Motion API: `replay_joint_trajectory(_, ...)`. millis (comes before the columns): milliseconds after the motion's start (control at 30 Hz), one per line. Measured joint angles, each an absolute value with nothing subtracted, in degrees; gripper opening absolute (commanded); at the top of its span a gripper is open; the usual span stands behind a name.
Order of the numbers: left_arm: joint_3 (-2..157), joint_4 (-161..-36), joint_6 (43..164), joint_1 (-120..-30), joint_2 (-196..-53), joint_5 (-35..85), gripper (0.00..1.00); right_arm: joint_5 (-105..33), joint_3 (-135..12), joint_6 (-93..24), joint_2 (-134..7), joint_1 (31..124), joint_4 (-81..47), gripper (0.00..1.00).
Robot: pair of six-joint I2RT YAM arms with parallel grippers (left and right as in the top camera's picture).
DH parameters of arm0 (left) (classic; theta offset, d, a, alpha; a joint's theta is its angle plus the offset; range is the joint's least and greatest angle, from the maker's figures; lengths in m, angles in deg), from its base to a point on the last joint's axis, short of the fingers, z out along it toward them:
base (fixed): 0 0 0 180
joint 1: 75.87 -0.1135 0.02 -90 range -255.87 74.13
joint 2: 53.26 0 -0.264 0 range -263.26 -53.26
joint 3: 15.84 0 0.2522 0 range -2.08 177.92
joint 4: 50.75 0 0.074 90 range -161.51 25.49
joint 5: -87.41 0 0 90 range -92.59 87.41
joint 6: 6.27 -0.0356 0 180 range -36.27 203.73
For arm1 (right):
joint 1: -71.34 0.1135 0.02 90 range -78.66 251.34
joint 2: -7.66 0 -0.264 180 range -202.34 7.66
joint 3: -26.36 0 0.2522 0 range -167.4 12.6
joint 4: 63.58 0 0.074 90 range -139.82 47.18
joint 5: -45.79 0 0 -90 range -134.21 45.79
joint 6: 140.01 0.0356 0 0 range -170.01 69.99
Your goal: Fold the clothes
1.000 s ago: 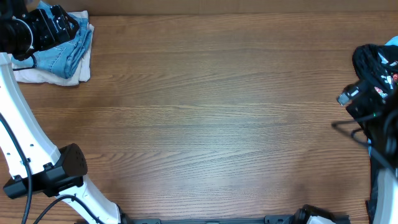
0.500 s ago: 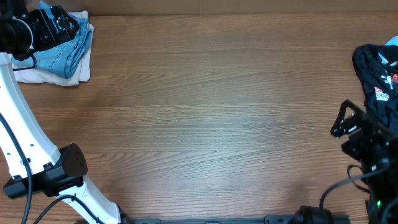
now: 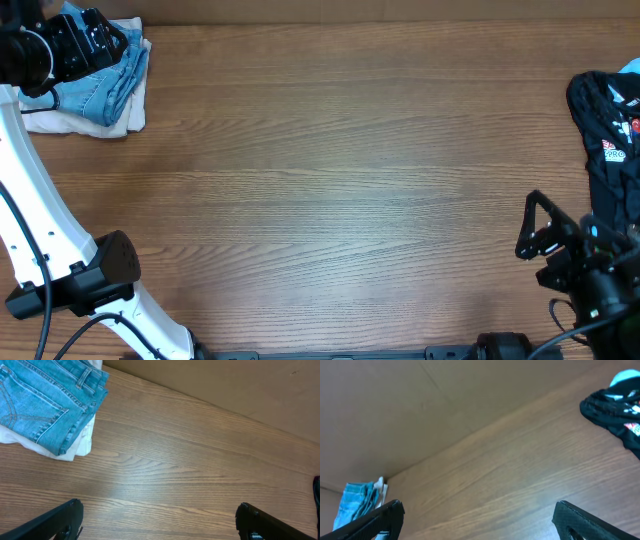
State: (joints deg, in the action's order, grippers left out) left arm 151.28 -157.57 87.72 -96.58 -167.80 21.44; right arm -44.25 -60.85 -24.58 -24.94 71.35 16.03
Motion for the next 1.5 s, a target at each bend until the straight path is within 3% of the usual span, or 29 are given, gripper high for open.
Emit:
replay_joint_trajectory(300,151.28,-157.54,87.72,-96.58,-167.8,21.44,1.0,-44.9,-60.85,-24.6,-20.24,71.48,23.04,1.0)
replay_joint_trajectory(433,151.28,-157.57,87.7,-96.58,-167.8,21.44,1.0,-46.1,-59.04,-25.3,-15.49,72.29,19.06,1.0)
replay_joint_trajectory(700,151.28,-157.54,87.57,-96.58,-167.8,21.47,1.0,-46.54,-40.92,-35.74,-7.1,73.73,1.51,1.0)
replay_joint_trajectory(1067,151.28,-157.57,87.57,-96.58,-167.8,21.47,1.0,-45.41,-8.7,-42.76,3.11,76.18,-32.1,1.0)
replay_joint_trajectory(1500,151.28,-157.57,87.57,-96.58,-167.8,21.47,1.0,-43.02,4.41,-46.54,6.8,76.35,-48.43,1.0)
